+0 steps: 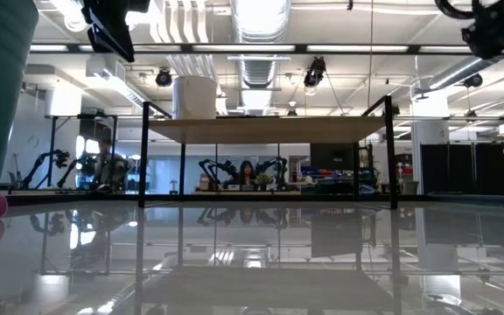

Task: Stack small to large cups/mugs on shelf
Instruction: Put the blue mug on the shelf

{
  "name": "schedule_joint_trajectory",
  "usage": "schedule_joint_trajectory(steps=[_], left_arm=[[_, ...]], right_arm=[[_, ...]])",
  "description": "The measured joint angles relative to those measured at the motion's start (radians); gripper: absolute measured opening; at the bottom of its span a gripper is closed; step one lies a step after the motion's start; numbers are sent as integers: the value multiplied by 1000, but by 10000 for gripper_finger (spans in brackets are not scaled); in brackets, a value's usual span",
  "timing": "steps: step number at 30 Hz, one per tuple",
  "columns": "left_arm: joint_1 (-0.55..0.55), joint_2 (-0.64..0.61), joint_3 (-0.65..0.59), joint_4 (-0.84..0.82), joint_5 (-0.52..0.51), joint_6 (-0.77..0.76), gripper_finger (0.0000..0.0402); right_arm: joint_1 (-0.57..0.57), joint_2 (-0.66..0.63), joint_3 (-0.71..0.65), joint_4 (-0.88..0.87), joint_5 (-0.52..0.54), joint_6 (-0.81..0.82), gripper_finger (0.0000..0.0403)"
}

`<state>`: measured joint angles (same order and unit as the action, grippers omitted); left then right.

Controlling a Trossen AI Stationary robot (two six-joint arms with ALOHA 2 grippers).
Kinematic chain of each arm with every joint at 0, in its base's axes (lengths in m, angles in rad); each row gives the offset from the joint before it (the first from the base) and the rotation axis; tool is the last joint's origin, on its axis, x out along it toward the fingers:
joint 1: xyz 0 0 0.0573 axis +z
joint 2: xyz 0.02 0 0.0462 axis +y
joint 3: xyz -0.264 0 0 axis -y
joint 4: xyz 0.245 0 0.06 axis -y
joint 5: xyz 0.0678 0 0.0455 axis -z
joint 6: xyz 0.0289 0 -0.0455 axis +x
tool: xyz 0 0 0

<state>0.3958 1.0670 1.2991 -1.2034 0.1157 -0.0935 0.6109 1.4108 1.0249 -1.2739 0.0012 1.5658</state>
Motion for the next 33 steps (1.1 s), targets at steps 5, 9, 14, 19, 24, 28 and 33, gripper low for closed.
schedule_joint_trajectory(steps=[5, 9, 14, 19, 24, 28, 33], left_arm=[[0, -9, 0, 0, 0, 2, 85], [0, -12, 0, 1, 0, 0, 85], [0, -11, 0, 0, 0, -1, 85], [0, -7, 0, 0, -3, -1, 85], [0, -7, 0, 0, -21, -1, 85], [0, -7, -2, 0, -27, -1, 85], [0, -7, -28, 3, -68, -4, 85]], right_arm=[[7, 27, -40, 11, -46, -20, 119], [6, 32, -73, 70, -51, -29, 118], [6, 32, -107, 89, -64, -20, 101], [6, 23, -99, 97, -80, -55, 39], [-18, 2, -61, 76, -99, -74, 18], [-65, -4, 41, -84, -53, -90, 16], [-161, 0, 240, -230, 49, -159, 15]])
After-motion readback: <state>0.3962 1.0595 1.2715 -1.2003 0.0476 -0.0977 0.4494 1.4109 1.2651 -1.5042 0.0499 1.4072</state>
